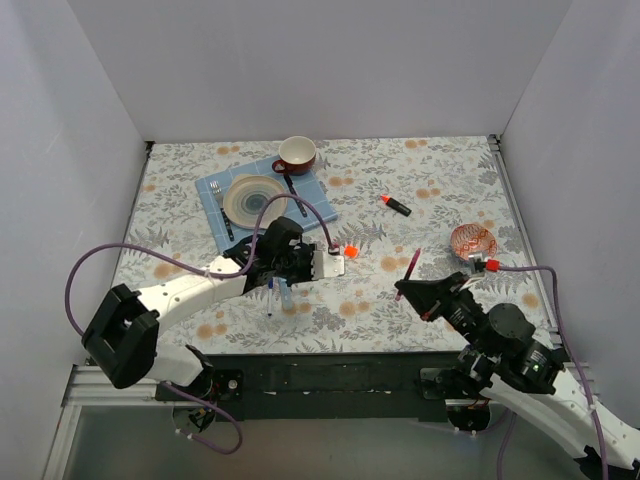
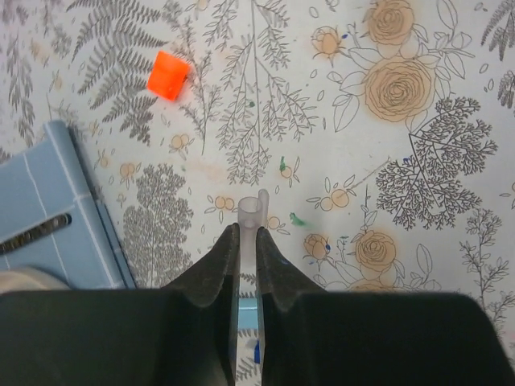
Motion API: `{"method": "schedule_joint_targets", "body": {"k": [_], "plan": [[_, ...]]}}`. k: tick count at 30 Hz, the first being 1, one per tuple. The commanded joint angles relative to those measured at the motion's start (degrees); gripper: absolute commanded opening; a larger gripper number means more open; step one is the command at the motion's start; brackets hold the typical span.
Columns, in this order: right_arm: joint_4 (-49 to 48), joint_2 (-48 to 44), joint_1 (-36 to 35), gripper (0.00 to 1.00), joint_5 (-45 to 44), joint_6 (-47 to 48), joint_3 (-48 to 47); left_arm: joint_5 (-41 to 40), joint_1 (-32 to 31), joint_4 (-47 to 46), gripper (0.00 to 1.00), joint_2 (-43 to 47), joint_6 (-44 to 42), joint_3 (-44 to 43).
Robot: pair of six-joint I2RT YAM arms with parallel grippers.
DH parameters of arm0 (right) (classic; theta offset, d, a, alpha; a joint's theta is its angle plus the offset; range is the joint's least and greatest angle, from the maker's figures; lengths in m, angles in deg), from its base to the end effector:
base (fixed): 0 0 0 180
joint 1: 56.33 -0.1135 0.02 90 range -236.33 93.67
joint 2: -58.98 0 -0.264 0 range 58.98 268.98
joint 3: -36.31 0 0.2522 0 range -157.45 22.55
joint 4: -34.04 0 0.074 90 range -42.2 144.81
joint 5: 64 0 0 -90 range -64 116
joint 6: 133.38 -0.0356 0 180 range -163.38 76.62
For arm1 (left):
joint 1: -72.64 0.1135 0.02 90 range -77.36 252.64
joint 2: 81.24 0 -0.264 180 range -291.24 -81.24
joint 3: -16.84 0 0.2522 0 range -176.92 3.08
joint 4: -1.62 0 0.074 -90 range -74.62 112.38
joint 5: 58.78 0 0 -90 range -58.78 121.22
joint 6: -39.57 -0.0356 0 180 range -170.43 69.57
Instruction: Insert the pens into the pen caps
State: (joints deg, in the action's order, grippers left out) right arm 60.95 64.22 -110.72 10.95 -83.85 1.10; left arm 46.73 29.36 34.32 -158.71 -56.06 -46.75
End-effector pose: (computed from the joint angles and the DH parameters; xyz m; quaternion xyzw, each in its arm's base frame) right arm 0.0563 0.0628 0.2694 0.0117 0.6885 0.4689 0.5531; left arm 0.1988 -0.2003 0.2320 0.4265 0.8173 -0.2369 0.3065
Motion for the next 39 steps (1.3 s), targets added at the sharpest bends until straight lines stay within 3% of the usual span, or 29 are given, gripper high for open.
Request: {"method": "schedule_joint_targets", "body": {"k": [1,10,17,19,20,21,23,26,27,33,34,39], "plan": [[3.5,-3.2,-0.2,0.01,-8.0,0.1,-4.8,8.1,-2.0,-3.2,0.00,-3.5,-14.5,0.4],[5.1,-3.1,-0.1,0.01,-10.5,0.4,-5.4,4.3,-8.0,-2.1,0.00,-11.3,-20.6,-0.2],[5.8,-2.1,-0.2,0.01,-12.5,-0.3,-4.0,1.6,-8.0,-12.7,0.00,-6.5,-13.4,5.1],[7.2,-0.8,-0.2,0.01,-13.3,-2.2,-3.9,0.8,-8.0,-17.3,0.06,-5.4,-10.1,5.3],[7.9,-0.5,-0.2,0.01,-13.5,-2.6,-4.3,1.3,-8.0,-18.6,0.27,-5.1,-6.2,5.5],[8.7,-0.2,-0.1,0.01,-13.5,-2.8,-4.6,2.1,-8.0,-21.0,0.36,-4.8,-4.1,5.3],[8.9,-0.2,-0.2,0.01,-13.8,-2.7,-5.1,6.8,-8.0,-21.4,0.43,-4.4,-1.2,4.3],[9.6,-0.2,-0.2,0.01,-15.5,-2.2,-6.9,8.7,-8.0,-24.2,0.44,-6.7,12.4,-0.1],[10.9,0.3,-0.1,0.01,-16.7,-2.2,-8.6,8.2,-8.0,-24.3,0.45,-7.7,21.1,-3.9],[13.2,0.8,-0.1,0.01,-17.5,-0.5,-13.2,6.6,-8.7,-28.8,0.47,-14.0,42.5,-9.2],[13.7,0.8,-0.1,0.01,-17.5,-0.4,-14.2,5.4,-9.0,-29.3,0.48,-15.2,49.4,-10.5],[15.9,0.7,-0.2,0.01,-17.6,-0.3,-17.0,1.7,-11.7,-21.6,0.48,-24.4,62.5,-19.6]]}}
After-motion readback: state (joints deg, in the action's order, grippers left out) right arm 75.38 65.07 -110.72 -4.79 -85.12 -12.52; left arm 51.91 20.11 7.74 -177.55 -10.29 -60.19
